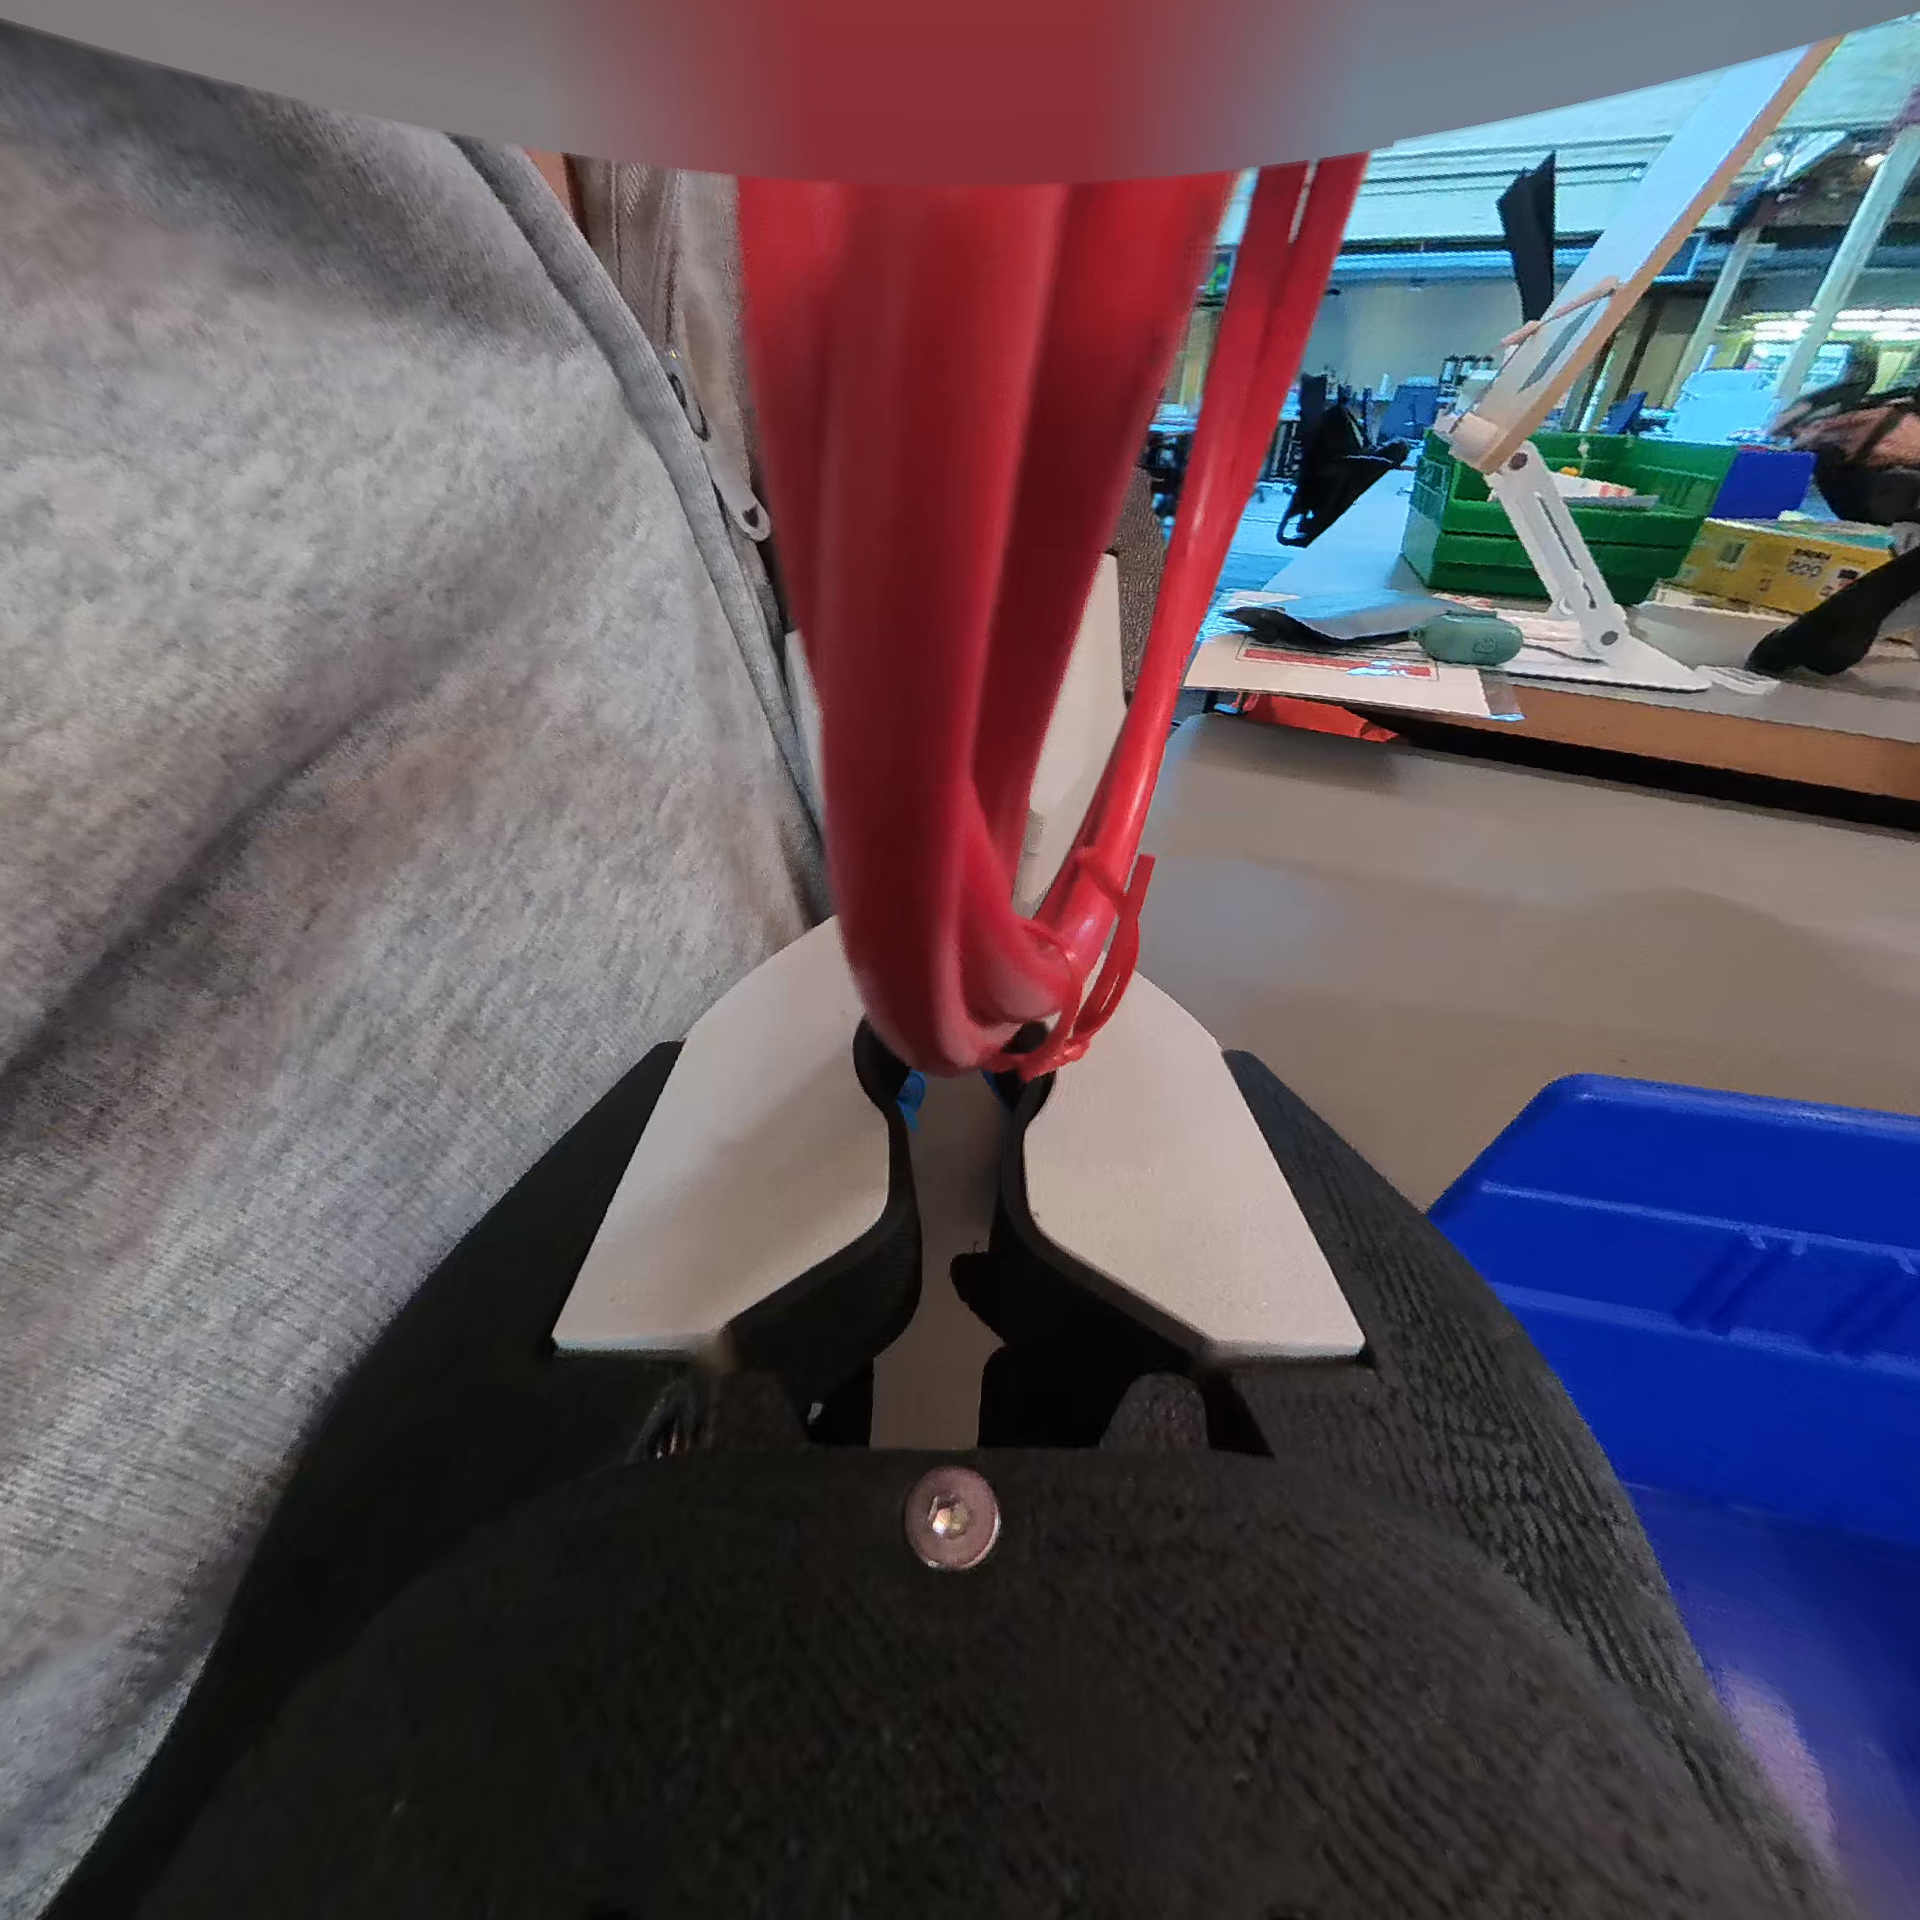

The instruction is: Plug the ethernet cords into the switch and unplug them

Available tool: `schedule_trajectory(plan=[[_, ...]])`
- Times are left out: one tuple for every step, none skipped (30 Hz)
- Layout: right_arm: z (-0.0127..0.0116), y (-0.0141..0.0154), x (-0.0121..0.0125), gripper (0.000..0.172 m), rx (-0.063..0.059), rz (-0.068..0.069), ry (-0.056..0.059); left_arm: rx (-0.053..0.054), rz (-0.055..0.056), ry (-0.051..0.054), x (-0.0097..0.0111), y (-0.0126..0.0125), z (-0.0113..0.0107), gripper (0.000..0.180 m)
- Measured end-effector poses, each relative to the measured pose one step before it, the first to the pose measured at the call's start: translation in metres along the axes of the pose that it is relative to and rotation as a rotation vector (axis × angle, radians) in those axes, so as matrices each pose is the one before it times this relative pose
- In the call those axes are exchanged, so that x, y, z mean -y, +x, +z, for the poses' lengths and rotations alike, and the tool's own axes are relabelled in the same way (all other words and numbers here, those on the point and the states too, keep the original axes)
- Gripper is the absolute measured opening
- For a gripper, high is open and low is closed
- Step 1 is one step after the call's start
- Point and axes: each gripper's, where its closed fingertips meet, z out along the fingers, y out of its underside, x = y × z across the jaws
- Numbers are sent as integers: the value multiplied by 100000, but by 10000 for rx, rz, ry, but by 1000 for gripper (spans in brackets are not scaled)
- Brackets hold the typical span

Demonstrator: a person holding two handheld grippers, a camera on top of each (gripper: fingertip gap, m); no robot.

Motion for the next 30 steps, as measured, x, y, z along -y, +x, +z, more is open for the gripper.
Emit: schedule_trajectory(plan=[[10, -42, 4, 11, 57, 35, 20, -9, -13, 21, -17, 38, -24, 21], [6, -28, -5, 11, 40, 4, 20, 0, -2, 8, -19, 46, -19, 21], [-9, -29, -3, 11, 35, 2, 6, 9, 19, 2, -6, 23, -10, 21], [-12, -36, -5, 11, 23, -17, -4, -3, 21, 0, -8, 55, -4, 21], [2, -30, -12, 11, 10, -13, -10, 0, 9, 1, -2, 30, -8, 22], [-11, -58, -4, 12, 31, -1, -3, -27, 13, 5, -11, 63, -7, 22], [0, -43, -3, 12, 21, 9, 6, -10, 11, 1, -16, 52, -6, 21], [1, -18, -12, 12, 14, 17, 7, 7, 11, 4, -10, 25, -20, 21], [6, -39, -24, 11, 20, -7, -11, -10, 3, -9, -23, 45, -9, 22], [-14, -18, -25, 11, 11, -26, -20, -2, 3, -8, -24, 30, 4, 22], [-10, -35, -24, 11, 26, -4, -26, 9, 10, -10, -9, 33, 0, 21], [-21, -27, -20, 11, 15, -33, -24, 8, 22, -8, -8, 28, 18, 22], [-20, -32, -5, 11, 10, -25, -5, 3, 31, -5, -1, 39, -6, 21], [1, -15, -8, 12, 9, 4, 1, 16, 20, -3, 3, 22, -8, 21], [-12, -25, -17, 12, 15, 12, -5, -7, 5, -3, -3, 24, 6, 21], [-20, -8, -15, 12, -2, -5, -4, -16, 9, 38, 2, 22, 15, 21], [3, 21, -35, 12, 4, 55, 5, -18, -27, 3, -15, 5, 14, 21], [16, 33, -25, 12, -4, 60, 5, -10, -12, 5, 0, -35, 9, 22], [46, 41, 1, 12, 0, 3, -39, -22, -29, -4, -26, -33, -11, 22], [33, 47, 103, 12, 12, 35, 10, 3, 17, 22, 57, -17, -34, 21], [43, 40, 75, 11, 23, 130, 19, 13, 5, 3, 58, -30, -31, 21], [-7, 1, 7, 11, -14, 54, 22, -15, -8, -1, 20, 7, -12, 21], [-30, -16, -70, 11, -20, -4, -15, 25, 26, -11, -24, 11, 2, 21], [-90, -17, -147, 11, 0, -70, -97, 98, 62, -35, -40, 6, 67, 21], [-106, -13, -123, 11, 35, -89, -110, 146, 129, -17, 4, -3, 68, 21], [-50, -40, -113, 11, 67, -16, -64, 80, 80, -26, -32, -6, 50, 21], [-13, -54, -92, 11, 77, 41, -24, -58, -35, -19, -57, 52, 31, 21], [-1, 2, -33, 11, 27, 17, -18, -38, -34, 7, -21, 8, 12, 21], [48, 58, 3, 11, 3, 8, -31, 12, -6, 6, 0, -36, -14, 21], [81, 101, 37, 11, -27, -8, -38, 32, 7, -26, -8, -86, -30, 21]])
